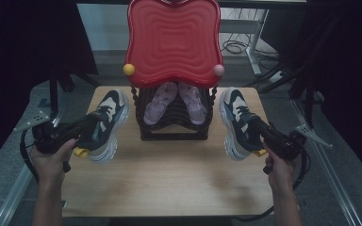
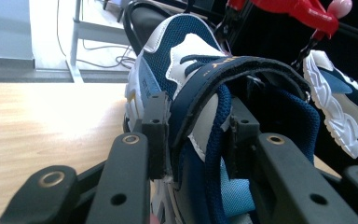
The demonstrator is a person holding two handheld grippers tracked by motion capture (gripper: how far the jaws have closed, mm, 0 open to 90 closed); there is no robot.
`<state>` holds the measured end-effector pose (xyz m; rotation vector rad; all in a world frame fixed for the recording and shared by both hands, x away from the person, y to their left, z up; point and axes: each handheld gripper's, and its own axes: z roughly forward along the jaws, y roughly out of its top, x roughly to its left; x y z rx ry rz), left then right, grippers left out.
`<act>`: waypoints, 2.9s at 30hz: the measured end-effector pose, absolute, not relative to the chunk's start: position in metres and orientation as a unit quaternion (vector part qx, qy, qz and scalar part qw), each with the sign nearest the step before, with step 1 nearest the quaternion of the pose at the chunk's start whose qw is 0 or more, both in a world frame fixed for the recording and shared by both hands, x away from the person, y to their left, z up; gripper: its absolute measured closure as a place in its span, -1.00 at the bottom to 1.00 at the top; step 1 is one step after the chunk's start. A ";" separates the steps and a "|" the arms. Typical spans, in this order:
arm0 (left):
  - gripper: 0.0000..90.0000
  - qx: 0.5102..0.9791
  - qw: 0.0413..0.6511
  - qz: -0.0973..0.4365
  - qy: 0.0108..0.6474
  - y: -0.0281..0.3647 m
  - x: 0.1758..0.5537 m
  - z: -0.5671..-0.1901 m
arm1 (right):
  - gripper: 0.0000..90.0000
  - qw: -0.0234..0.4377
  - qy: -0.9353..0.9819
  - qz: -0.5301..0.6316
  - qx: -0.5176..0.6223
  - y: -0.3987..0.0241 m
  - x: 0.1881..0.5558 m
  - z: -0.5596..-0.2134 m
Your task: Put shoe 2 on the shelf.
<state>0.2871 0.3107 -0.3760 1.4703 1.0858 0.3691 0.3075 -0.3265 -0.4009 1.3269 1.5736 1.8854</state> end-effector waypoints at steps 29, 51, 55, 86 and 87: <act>0.50 0.605 0.610 0.181 0.479 0.320 0.316 -0.352 | 0.61 0.189 0.524 0.688 0.466 -0.323 0.335 -0.363; 0.49 0.594 0.623 0.194 0.470 0.324 0.327 -0.321 | 0.60 0.208 0.510 0.693 0.465 -0.327 0.350 -0.332; 0.49 0.590 0.628 0.193 0.470 0.325 0.330 -0.314 | 0.59 0.211 0.507 0.694 0.465 -0.328 0.350 -0.327; 0.49 0.596 0.640 0.212 0.436 0.299 0.365 -0.221 | 0.58 0.231 0.525 0.706 0.416 -0.295 0.364 -0.238; 0.49 0.599 0.638 0.211 0.436 0.297 0.367 -0.217 | 0.58 0.228 0.527 0.707 0.412 -0.292 0.366 -0.234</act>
